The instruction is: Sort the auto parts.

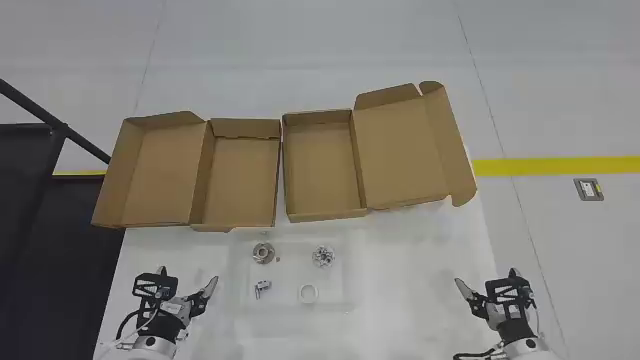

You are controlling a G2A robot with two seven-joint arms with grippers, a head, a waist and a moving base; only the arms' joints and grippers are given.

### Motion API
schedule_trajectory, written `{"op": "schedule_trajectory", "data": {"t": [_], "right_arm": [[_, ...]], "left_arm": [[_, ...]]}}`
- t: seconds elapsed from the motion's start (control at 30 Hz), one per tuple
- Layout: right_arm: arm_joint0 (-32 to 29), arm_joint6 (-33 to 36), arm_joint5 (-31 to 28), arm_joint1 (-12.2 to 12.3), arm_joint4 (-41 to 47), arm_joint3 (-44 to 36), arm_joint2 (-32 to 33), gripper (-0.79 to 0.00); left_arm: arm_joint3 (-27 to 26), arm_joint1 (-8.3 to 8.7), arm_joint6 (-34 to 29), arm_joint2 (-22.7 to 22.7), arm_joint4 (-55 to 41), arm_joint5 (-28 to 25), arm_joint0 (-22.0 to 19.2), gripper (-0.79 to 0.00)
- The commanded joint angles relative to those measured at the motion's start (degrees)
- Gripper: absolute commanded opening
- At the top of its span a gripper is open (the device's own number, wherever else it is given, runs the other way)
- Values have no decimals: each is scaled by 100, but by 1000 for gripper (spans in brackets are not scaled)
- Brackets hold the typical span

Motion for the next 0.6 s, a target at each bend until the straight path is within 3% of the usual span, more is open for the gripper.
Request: {"op": "schedule_trajectory", "data": {"t": [0.0, 0.33, 0.57], "right_arm": [[0, 0, 0, 0, 0, 0, 0, 0], [5, -30, -81, -1, 20, -52, -24, 0], [46, 164, -824, 32, -417, -1137, -165, 0]], "left_arm": [[0, 0, 0, 0, 0, 0, 0, -1], [3, -2, 16, 18, -37, -69, -1, 0], [24, 9, 230, -231, 64, -161, 66, 0]]}}
